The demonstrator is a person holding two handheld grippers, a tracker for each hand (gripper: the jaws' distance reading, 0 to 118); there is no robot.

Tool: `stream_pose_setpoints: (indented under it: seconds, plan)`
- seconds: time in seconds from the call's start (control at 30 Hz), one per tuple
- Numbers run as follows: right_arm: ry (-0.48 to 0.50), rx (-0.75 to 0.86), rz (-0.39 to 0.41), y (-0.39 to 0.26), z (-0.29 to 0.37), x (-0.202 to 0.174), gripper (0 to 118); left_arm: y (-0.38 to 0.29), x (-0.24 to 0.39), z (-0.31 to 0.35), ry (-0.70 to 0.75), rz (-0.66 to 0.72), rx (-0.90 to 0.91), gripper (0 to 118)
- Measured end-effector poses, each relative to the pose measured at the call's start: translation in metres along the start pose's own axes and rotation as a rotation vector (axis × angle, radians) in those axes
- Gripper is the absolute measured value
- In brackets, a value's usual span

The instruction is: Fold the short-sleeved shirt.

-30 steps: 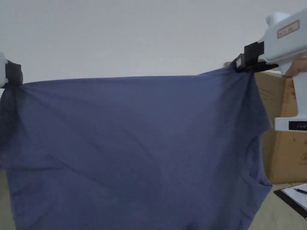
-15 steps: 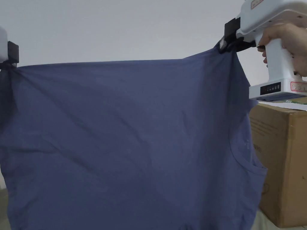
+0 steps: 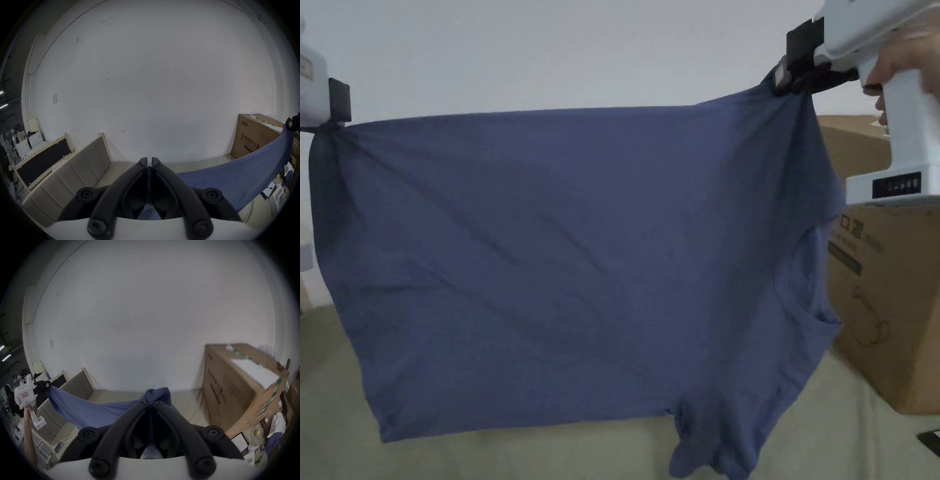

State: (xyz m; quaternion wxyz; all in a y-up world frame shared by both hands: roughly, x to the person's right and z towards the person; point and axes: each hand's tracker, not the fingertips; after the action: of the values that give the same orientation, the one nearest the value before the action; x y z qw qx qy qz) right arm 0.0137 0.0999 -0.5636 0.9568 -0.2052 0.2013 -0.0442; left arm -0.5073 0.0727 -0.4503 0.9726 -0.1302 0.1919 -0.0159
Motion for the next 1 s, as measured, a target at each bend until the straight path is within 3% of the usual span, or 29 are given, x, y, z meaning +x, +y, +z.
stream_pose_setpoints:
  seconds: [0.3,0.43,0.5,0.6,0.63,0.8,0.9,1.0]
  plan:
    - [-0.027,-0.334,-0.107,-0.194,-0.135,0.046,1,-0.206,0.027,-0.099,-0.023,0.046,-0.367,1]
    - [-0.029,-0.453,-0.283,-0.307,-0.163,0.066,1,-0.311,0.036,-0.102,-0.036,0.088,-0.517,2]
    - [-0.007,-0.503,-0.328,-0.36,-0.161,0.071,1,-0.352,0.038,-0.093,-0.042,0.094,-0.571,1]
    - [-0.049,-0.568,-0.398,-0.415,-0.141,0.074,1,-0.398,0.036,-0.064,-0.037,0.075,-0.643,1]
    - [0.001,-0.534,-0.437,-0.426,-0.129,0.08,0,-0.407,0.03,-0.055,-0.052,0.089,-0.664,1]
    - [0.003,-0.478,-0.411,-0.446,-0.04,0.075,1,-0.415,-0.002,0.018,-0.054,0.197,-0.619,1]
    - [0.007,-0.482,-0.414,-0.464,0.011,0.067,1,-0.423,-0.011,0.067,-0.057,0.134,-0.623,1]
    - [-0.008,-0.507,-0.317,-0.481,0.052,0.05,1,-0.436,-0.019,0.117,-0.057,0.128,-0.643,1]
